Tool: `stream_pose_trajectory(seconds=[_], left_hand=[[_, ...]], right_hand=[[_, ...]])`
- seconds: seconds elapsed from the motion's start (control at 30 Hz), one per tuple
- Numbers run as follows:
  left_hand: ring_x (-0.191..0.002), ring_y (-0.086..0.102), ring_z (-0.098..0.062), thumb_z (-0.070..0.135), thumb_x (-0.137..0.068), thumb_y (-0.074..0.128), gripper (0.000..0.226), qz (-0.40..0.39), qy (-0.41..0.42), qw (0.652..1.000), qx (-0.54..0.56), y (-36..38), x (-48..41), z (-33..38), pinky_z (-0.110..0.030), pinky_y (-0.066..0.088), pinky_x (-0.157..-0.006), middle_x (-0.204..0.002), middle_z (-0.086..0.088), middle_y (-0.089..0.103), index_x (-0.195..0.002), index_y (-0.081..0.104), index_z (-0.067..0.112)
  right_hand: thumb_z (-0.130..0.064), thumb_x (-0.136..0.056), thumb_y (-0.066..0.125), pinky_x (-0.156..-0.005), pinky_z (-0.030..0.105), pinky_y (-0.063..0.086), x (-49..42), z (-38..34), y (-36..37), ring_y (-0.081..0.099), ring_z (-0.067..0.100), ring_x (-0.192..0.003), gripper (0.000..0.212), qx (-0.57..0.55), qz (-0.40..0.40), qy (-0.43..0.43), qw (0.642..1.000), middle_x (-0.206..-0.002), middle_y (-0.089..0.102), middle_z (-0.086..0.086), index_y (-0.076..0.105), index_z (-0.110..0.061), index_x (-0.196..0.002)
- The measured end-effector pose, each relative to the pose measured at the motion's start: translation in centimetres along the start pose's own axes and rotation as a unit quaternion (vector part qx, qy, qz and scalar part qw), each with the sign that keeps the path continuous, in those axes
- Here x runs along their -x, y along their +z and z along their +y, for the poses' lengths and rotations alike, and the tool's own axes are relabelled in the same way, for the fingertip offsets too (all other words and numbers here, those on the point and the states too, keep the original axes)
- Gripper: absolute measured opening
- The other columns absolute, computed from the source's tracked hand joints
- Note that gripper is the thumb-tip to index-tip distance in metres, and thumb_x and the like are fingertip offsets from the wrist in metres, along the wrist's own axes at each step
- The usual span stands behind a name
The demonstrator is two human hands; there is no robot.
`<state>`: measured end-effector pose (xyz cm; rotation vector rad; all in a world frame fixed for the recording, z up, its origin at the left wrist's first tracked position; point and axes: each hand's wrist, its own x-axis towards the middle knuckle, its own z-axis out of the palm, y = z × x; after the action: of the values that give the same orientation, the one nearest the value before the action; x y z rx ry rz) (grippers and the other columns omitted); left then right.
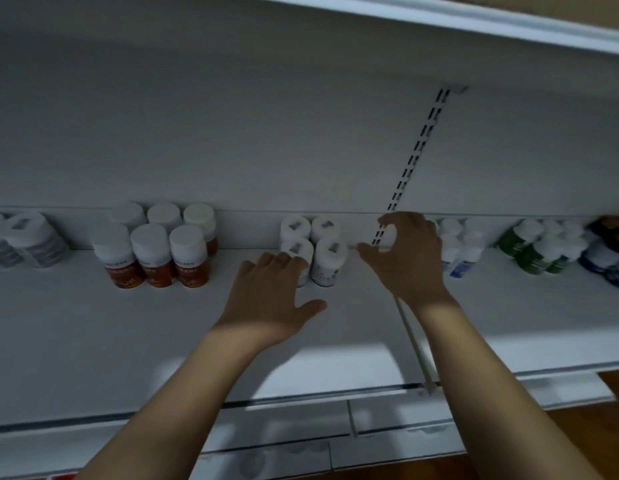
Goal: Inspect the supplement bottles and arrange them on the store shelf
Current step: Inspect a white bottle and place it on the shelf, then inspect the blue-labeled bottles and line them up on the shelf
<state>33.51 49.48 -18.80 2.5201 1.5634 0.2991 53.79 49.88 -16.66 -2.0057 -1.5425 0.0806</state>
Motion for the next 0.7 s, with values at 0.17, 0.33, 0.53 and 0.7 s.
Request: stream_pose_trajectory(seconds=[0.17, 0.33, 0.53, 0.7], left_hand=[[-0.129, 0.038, -0.017, 0.065, -0.089, 0.047, 0.064, 0.006, 0.017, 1.000, 0.015, 1.6, -2.5, 6.1, -0.033, 0.027, -0.101, -0.139, 0.007, 0.046, -0.141, 0.038, 0.029], [-0.131, 0.036, -0.018, 0.063, -0.090, 0.048, 0.064, -0.022, 0.002, 0.999, 0.023, 3.8, -4.4, 12.8, -0.033, 0.027, -0.101, -0.141, 0.005, 0.044, -0.142, 0.036, 0.028], [-0.134, 0.033, -0.020, 0.060, -0.090, 0.051, 0.066, -0.037, -0.024, 0.999, 0.022, 5.8, -6.4, 18.9, -0.035, 0.027, -0.105, -0.143, 0.003, 0.043, -0.145, 0.032, 0.028], [-0.133, 0.034, -0.019, 0.060, -0.090, 0.051, 0.066, -0.027, -0.047, 0.999, 0.010, 7.0, -7.3, 22.3, -0.034, 0.026, -0.102, -0.143, 0.004, 0.043, -0.145, 0.032, 0.028]], right_hand=[[-0.032, -0.076, 0.078, -0.095, 0.038, 0.038, 0.7, 7.6, -2.6, 0.051, 0.033, -0.111, 0.039, -0.010, 0.009, 0.037, 0.999, -0.114, 0.061, 0.009, 0.065, -0.015, -0.108], [-0.031, -0.082, 0.074, -0.098, 0.036, 0.035, 0.4, 14.8, -4.7, 0.046, 0.030, -0.120, 0.044, -0.027, -0.015, 0.097, 0.995, -0.126, 0.056, 0.008, 0.059, -0.016, -0.120], [-0.028, -0.082, 0.074, -0.095, 0.035, 0.038, -2.6, 21.3, -4.8, 0.046, 0.029, -0.121, 0.053, -0.095, -0.029, 0.106, 0.989, -0.128, 0.052, 0.012, 0.052, -0.012, -0.128], [-0.022, -0.083, 0.073, -0.082, 0.029, 0.037, -5.5, 23.5, -3.6, 0.052, 0.030, -0.115, 0.051, -0.134, -0.057, 0.089, 0.985, -0.125, 0.053, 0.013, 0.048, -0.008, -0.125]])
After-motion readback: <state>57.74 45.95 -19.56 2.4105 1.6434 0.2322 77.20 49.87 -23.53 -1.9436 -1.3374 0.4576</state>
